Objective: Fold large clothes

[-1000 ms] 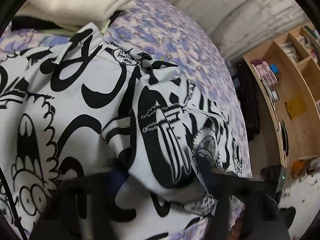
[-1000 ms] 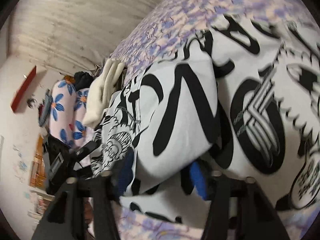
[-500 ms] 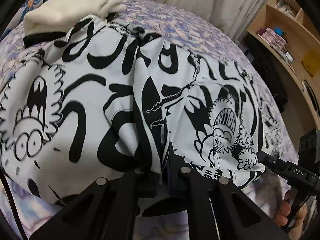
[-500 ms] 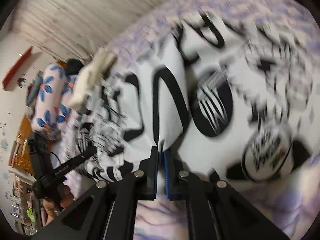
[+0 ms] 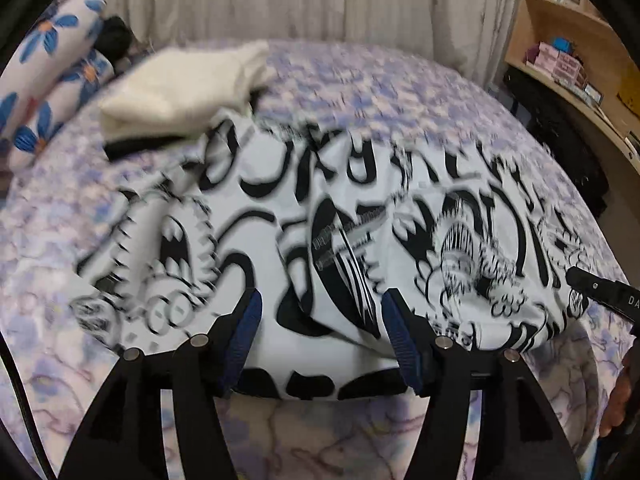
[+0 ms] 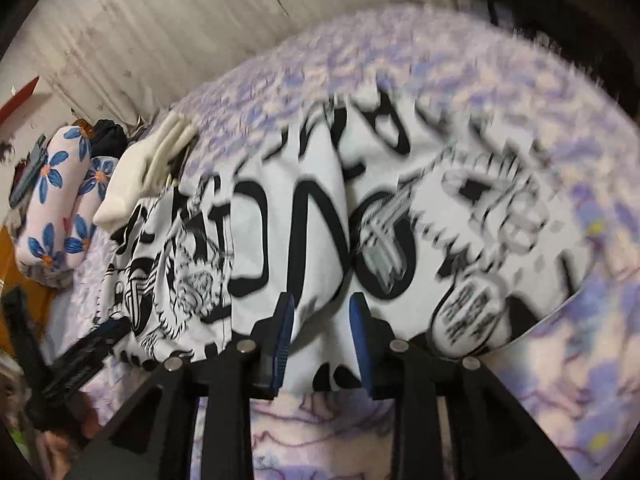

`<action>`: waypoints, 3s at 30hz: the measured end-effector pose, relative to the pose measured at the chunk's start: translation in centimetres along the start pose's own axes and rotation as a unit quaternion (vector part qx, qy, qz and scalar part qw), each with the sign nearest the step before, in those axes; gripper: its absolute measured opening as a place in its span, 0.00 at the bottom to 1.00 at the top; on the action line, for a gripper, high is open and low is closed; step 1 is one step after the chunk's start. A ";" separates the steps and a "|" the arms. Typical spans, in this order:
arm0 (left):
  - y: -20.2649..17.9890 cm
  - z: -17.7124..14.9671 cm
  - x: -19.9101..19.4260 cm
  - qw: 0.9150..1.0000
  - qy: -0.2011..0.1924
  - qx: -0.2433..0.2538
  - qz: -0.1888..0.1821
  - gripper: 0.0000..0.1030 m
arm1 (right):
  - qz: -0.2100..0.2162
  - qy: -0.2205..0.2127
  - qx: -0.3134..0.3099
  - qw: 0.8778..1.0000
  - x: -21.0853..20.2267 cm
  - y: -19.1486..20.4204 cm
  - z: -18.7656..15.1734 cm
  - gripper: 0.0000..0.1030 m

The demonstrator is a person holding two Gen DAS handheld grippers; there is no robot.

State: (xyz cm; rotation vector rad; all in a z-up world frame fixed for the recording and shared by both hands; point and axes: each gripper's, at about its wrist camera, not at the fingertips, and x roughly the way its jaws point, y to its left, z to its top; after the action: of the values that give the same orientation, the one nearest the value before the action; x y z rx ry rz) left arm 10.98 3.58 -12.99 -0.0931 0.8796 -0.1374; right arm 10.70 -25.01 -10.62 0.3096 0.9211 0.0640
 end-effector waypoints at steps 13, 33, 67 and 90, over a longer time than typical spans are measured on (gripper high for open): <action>-3.0 7.3 7.9 0.999 0.011 0.007 -0.036 0.20 | 0.030 -0.002 -0.113 0.993 7.8 8.4 4.2 0.28; 0.2 5.8 9.6 0.998 0.044 -0.031 0.026 0.20 | 0.009 0.022 -0.032 0.999 6.6 1.3 4.6 0.10; -1.4 -2.4 -6.2 1.000 0.024 0.018 -0.008 0.58 | 0.020 -0.011 -0.154 0.988 -7.8 6.7 -3.5 0.32; 8.0 -7.1 -7.0 0.985 0.057 -0.147 -0.074 0.71 | -0.017 -0.068 -0.233 0.970 -14.1 9.7 -4.5 0.45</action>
State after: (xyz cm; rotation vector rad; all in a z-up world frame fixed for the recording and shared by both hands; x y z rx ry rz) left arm 1.77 12.37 -13.26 -0.4302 1.0033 -0.1524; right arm -0.65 -17.33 0.54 -0.1379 0.7477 0.2215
